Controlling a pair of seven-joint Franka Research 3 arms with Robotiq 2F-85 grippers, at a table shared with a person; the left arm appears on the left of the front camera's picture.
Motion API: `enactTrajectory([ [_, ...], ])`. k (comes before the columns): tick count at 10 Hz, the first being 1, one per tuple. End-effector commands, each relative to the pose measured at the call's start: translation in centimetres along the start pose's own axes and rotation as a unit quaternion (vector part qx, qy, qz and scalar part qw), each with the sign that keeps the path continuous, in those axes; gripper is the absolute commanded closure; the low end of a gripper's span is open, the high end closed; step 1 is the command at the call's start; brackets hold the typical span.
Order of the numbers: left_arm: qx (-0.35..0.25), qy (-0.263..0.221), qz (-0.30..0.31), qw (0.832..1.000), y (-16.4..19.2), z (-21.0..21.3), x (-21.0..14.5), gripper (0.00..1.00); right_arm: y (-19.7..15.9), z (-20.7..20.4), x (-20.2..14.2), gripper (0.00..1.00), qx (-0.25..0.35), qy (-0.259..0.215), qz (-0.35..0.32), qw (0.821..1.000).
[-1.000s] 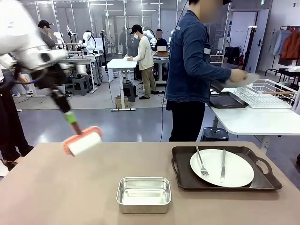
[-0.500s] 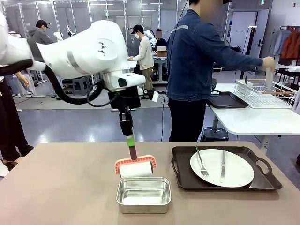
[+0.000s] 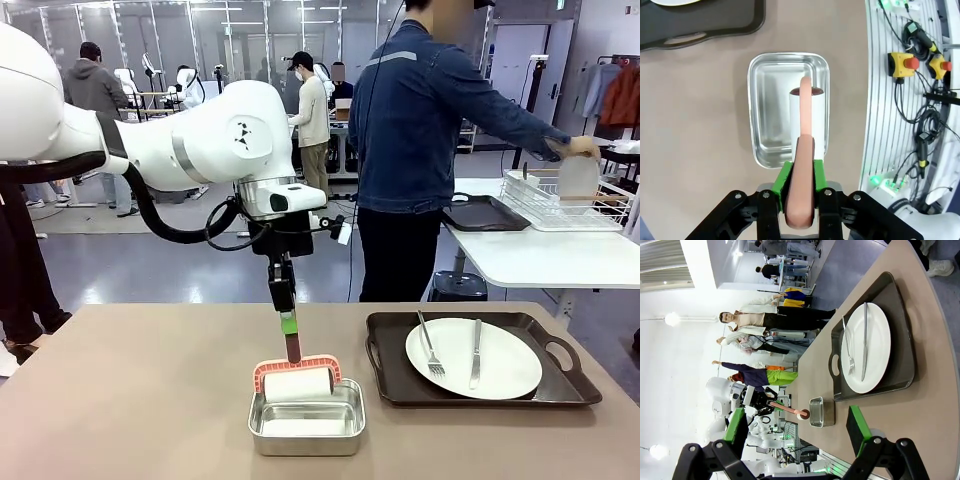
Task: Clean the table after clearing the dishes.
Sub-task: Place the Lint Roller back on top of the Airtight Container.
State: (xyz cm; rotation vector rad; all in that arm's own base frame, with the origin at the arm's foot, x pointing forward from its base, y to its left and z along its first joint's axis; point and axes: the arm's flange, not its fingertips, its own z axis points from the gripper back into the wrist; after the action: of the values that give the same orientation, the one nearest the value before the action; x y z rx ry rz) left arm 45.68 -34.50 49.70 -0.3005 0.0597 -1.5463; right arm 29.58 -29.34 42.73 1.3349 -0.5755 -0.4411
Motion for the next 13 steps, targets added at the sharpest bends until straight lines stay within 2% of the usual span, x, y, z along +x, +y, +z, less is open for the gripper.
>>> enactTrajectory([
  [1, 0.008, -0.005, -0.027, 1.000, 1.1, -0.6, 0.4, 0.78, 0.3, 0.0, -0.1, 0.00, 0.004, 0.000, 0.008, 1.000],
  [5, 0.010, 0.023, -0.030, 0.999, 4.5, -4.8, 1.1, 0.78, 0.3, 0.0, -0.1, 0.00, 0.004, 0.000, 0.008, 1.000],
  [8, 0.017, 0.038, -0.017, 0.999, 6.5, -6.0, 0.8, 0.78, 0.3, 0.0, -0.1, 0.00, 0.004, 0.000, 0.008, 1.000],
  [9, 0.022, 0.047, -0.012, 0.999, 6.8, -6.1, 0.7, 0.47, 0.3, 0.0, -0.1, 0.00, 0.004, 0.000, 0.008, 1.000],
  [10, 0.026, 0.052, -0.015, 0.998, 7.0, -6.2, 0.7, 0.42, 0.3, 0.0, -0.1, 0.00, 0.004, 0.000, 0.008, 1.000],
  [11, 0.028, 0.054, -0.014, 0.998, 7.0, -6.2, 0.8, 0.11, 0.3, 0.0, -0.1, 0.00, 0.004, 0.000, 0.008, 1.000],
  [13, 0.027, 0.049, -0.012, 0.998, 7.0, -5.9, 0.6, 0.00, 0.3, 0.0, -0.1, 0.00, 0.004, 0.000, 0.008, 1.000],
])
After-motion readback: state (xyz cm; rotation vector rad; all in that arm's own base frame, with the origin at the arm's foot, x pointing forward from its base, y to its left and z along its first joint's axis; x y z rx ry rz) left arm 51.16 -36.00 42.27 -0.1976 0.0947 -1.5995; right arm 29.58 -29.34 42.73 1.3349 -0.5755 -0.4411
